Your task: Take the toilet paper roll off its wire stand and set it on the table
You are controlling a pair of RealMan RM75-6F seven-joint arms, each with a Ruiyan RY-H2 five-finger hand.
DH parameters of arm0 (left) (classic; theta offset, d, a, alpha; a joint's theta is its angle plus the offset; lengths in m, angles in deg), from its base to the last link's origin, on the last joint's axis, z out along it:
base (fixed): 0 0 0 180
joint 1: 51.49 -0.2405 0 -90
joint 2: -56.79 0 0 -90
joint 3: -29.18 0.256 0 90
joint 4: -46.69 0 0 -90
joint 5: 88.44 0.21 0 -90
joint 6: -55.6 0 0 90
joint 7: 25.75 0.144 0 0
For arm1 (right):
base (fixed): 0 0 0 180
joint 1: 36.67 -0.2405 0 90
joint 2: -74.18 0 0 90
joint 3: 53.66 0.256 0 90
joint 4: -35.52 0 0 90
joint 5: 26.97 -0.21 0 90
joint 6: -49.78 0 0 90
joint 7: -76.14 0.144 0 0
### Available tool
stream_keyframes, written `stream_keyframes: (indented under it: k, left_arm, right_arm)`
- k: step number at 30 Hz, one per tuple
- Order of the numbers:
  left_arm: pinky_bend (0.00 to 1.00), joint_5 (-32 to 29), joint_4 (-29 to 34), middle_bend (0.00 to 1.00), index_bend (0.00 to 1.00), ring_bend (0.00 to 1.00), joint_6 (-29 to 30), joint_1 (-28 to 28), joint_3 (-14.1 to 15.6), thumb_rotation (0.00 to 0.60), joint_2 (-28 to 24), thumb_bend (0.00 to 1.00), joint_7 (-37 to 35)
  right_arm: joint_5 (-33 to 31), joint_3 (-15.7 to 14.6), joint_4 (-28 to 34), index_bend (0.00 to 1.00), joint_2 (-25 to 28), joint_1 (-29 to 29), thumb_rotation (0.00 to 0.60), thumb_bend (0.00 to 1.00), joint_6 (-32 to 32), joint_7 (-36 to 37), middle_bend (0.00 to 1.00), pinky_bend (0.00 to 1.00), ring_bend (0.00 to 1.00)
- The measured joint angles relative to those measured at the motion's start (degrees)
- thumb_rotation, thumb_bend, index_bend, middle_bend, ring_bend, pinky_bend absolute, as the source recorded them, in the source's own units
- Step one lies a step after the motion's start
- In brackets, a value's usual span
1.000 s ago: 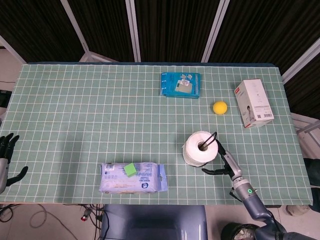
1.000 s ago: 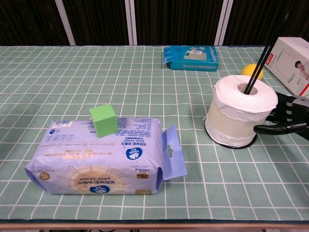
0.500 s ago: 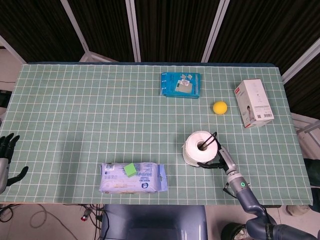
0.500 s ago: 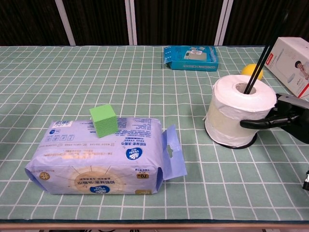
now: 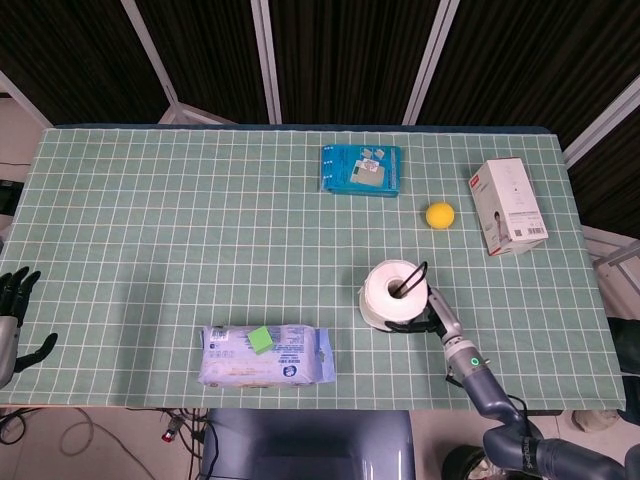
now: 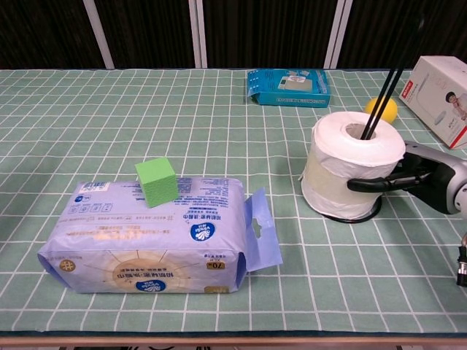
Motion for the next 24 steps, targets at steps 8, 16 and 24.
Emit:
stream_keyframes:
  k: [8,16,24]
  left_arm:
    - [0.00,-0.24,0.22,0.00,0.06,0.00,-0.13,-0.02,-0.02,0.600,-0.20,0.24,-0.19]
    - [0.00,-0.19,0.36,0.00,0.05,0.00,-0.31,0.05,0.09,0.600,-0.22,0.24,-0.07]
    - [0.00,-0.28,0.50,0.00,0.05,0.00,-0.34,0.05,0.12,0.600,-0.16,0.24,0.18]
  right_arm:
    - [-3.60,2.14,-1.22,0.35,-1.83,-0.37,0.600,0.00,0.08,-2.93,0.30,0.04,0.26]
    - [-4.58,3.59,0.69,0.36,-1.01,0.03,0.600,0.00,1.46,-4.73,0.31,0.04,0.27]
    - [-3.87,4.59,5.46,0.37,2.82,0.13,0.600,0.00,1.68,-4.97,0.31,0.04,0.27]
